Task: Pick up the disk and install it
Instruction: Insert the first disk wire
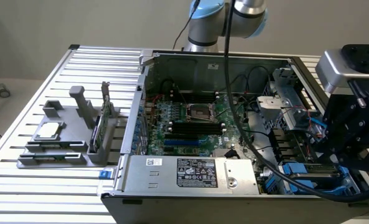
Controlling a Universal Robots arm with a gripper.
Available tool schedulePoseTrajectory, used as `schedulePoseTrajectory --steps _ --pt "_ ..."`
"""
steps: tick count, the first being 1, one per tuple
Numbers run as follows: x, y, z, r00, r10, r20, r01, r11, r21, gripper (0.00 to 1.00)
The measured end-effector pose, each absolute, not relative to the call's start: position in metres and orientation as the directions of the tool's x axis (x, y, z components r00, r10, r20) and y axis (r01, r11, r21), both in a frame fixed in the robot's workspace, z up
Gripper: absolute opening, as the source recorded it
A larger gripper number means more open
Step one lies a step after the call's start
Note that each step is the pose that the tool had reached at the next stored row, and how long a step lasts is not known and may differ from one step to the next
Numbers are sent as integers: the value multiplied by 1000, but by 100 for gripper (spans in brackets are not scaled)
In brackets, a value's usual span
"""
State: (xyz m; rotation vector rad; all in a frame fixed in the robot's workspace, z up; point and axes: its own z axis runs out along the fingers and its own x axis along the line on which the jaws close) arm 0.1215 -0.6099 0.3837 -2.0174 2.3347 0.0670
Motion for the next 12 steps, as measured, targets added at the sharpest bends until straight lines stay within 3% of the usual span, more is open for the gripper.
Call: schedulePoseTrajectory --steps 12 --pt "121 -610 384 -337 -939 -71 -941 338 -3 28"
